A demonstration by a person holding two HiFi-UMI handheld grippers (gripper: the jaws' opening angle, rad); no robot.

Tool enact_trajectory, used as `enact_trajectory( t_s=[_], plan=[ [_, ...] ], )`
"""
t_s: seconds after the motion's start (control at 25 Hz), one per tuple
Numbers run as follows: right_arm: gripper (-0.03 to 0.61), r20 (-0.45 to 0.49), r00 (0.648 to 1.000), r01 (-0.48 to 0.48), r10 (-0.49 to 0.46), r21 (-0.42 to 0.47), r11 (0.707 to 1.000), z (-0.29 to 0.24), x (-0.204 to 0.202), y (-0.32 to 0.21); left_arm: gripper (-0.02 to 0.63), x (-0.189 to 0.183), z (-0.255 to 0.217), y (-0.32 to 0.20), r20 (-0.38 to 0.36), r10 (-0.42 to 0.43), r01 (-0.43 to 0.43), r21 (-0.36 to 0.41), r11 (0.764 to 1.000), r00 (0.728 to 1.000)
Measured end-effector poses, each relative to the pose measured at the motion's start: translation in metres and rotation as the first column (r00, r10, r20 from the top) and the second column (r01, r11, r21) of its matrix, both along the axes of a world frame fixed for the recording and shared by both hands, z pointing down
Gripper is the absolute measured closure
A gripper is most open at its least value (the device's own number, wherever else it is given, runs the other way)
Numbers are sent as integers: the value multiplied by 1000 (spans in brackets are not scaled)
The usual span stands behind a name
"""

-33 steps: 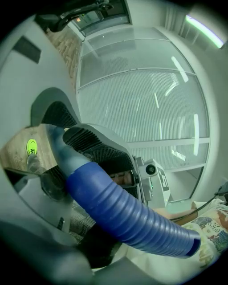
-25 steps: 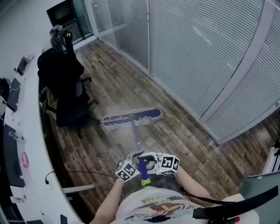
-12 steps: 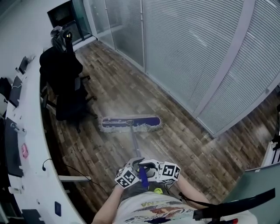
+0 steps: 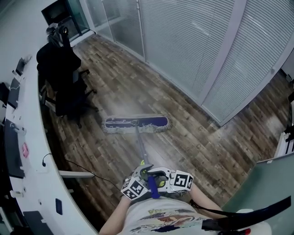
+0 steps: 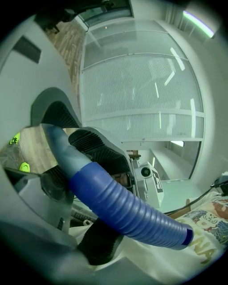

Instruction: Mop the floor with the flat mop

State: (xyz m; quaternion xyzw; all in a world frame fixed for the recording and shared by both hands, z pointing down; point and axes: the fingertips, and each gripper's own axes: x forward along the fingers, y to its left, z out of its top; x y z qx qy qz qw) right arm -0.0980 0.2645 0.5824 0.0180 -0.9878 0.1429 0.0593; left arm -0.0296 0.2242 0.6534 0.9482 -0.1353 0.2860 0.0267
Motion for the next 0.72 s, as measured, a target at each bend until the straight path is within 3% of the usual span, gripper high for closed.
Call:
enact_trajectory(
  t_s=[0.16,0.32,0.56,0.72],
  plan=[
    [281,-12,1000,-3,3,1,1000,0,2,12,397,1,0,14,-7,16,-16,-6,1000,1000],
    [282,-1,999,-42,42,5,999,-13,1,-16,397,1,-15,-12,-30,42,-42,-15,999,999],
    [285,5,996,-89,89,86,992,-54,-7,-75,399,-9,-57,-73,-128,-61,64,18,998,990],
    [285,2,997,-75,76,101,992,-62,-12,-89,400,-18,-61,-89,-132,-97,102,33,994,986]
  ],
)
